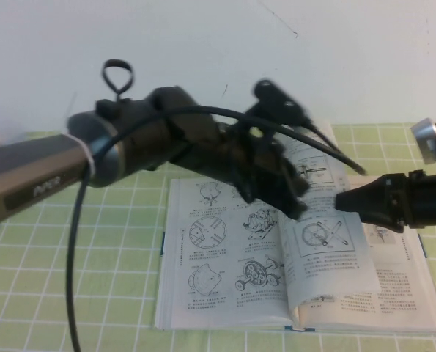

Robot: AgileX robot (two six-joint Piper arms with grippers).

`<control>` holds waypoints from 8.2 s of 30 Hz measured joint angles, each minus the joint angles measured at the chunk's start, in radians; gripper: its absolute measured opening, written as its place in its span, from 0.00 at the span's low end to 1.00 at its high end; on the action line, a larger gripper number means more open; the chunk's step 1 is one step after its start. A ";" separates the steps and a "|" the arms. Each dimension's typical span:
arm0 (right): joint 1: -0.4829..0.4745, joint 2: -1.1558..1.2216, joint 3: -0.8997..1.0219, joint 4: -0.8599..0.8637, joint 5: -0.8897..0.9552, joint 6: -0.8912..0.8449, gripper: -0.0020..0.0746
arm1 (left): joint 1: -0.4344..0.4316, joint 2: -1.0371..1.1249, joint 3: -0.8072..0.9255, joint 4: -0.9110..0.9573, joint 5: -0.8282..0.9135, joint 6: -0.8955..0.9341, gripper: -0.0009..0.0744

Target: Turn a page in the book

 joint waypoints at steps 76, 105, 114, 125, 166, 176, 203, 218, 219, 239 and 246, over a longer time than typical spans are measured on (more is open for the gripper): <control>-0.042 0.000 0.000 -0.096 -0.130 -0.136 0.41 | -0.473 0.233 -0.118 1.015 -0.033 -0.665 0.01; -0.054 0.140 -0.010 -0.046 -0.178 -0.086 0.03 | -0.470 0.235 -0.141 1.445 0.108 -1.202 0.01; -0.054 0.140 -0.010 -0.046 -0.175 -0.086 0.03 | -0.468 0.207 -0.172 1.576 0.270 -1.330 0.01; -0.052 0.137 -0.010 -0.051 -0.169 -0.085 0.03 | -0.358 0.193 -0.175 1.287 0.325 -1.247 0.01; -0.050 -1.203 0.437 0.108 -0.635 -0.483 0.02 | -0.083 -0.898 0.764 0.704 -0.598 -0.894 0.01; -0.050 -1.303 0.517 0.195 -0.618 -0.575 0.02 | -0.009 -1.631 1.118 0.623 -0.560 -0.890 0.01; -0.050 -1.303 0.521 0.204 -0.650 -0.623 0.02 | 0.369 -1.799 1.149 0.597 -0.192 -0.912 0.01; -0.050 -1.303 0.578 0.210 -0.654 -0.623 0.02 | 0.369 -1.799 1.149 0.598 -0.071 -0.912 0.01; -0.050 -1.303 0.578 0.210 -0.654 -0.623 0.02 | 0.369 -1.799 1.149 0.598 -0.059 -0.912 0.01; -0.050 -1.491 0.606 0.222 -0.873 -0.809 0.02 | 0.369 -1.799 1.149 0.598 0.000 -0.912 0.01; -0.050 -1.632 0.713 -0.464 -0.964 -0.054 0.02 | 0.369 -1.799 1.149 0.598 0.000 -0.912 0.01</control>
